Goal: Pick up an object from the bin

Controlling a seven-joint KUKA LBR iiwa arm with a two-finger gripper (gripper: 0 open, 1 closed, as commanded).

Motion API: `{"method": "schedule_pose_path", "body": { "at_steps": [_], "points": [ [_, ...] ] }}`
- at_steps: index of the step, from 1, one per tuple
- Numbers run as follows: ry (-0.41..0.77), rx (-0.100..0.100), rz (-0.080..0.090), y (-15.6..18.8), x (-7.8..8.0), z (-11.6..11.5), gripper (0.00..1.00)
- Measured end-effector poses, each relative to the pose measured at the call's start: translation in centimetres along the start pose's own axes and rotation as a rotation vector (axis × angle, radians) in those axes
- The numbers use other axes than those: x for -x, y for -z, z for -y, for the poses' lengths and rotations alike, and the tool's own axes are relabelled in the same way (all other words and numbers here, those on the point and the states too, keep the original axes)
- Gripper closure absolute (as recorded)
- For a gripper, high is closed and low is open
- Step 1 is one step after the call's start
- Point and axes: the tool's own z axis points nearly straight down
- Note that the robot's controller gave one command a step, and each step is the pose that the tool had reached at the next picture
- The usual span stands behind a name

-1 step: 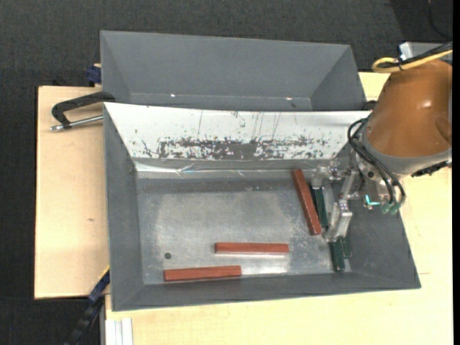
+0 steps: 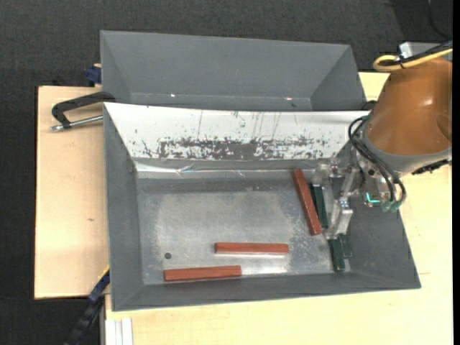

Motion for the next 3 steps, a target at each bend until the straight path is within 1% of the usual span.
{"method": "schedule_pose_path", "body": {
  "at_steps": [1,2,3],
  "points": [
    [0.038,-0.001,0.006,-5.3,0.3,-2.1,0.0],
    [0.195,0.001,0.001,-10.1,-1.1,-4.5,0.0],
    [0.104,0.001,-0.002,-13.4,-1.7,-3.2,1.0]
  ]
}}
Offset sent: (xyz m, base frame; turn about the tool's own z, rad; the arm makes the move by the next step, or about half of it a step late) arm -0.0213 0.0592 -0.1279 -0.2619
